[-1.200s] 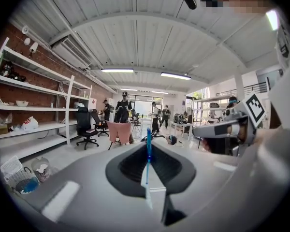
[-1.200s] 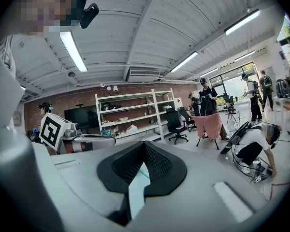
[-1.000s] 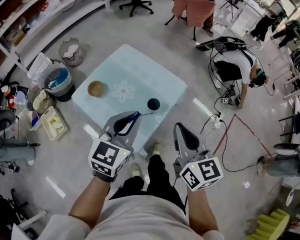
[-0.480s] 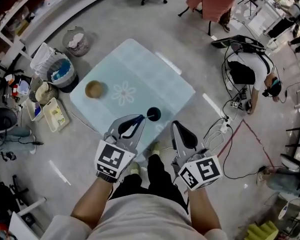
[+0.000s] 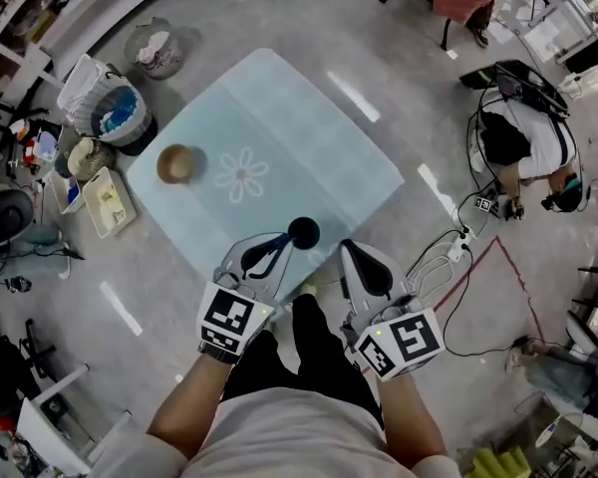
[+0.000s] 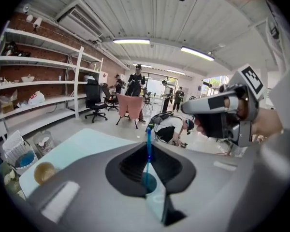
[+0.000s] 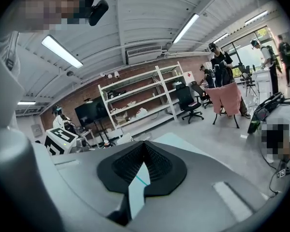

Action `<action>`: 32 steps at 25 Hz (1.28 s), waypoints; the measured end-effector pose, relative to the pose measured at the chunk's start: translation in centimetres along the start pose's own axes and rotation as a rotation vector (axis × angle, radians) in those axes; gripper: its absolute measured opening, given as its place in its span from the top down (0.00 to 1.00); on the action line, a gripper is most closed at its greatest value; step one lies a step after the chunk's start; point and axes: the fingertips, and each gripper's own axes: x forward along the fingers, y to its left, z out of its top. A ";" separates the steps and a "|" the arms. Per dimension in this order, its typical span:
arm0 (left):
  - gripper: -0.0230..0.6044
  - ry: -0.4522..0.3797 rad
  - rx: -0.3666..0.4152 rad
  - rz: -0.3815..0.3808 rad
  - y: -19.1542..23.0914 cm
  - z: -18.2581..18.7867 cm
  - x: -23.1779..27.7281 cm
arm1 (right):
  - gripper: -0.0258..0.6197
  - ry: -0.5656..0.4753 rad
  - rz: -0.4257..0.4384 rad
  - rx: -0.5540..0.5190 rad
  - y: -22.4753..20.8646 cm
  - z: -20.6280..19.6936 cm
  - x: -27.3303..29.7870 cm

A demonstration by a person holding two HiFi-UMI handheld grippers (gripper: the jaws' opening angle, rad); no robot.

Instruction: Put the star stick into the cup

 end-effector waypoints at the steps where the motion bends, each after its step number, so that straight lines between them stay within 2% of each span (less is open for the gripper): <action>1: 0.93 0.008 -0.009 0.003 0.0 -0.6 0.5 | 0.94 0.008 0.004 0.004 -0.4 -0.4 0.2; 11: 0.93 0.078 -0.077 0.006 0.4 -5.5 3.7 | 0.94 0.051 0.058 0.031 -2.2 -2.7 2.2; 18: 0.93 0.083 -0.105 -0.028 0.4 -6.3 4.3 | 0.94 0.067 0.062 0.036 -2.5 -3.2 2.6; 25: 0.92 0.059 -0.081 -0.006 1.0 -4.7 3.2 | 0.94 0.047 0.078 0.026 -1.5 -2.3 2.3; 32: 0.92 0.000 -0.042 0.011 2.0 -0.9 0.7 | 0.94 0.003 0.089 0.007 0.7 0.1 2.2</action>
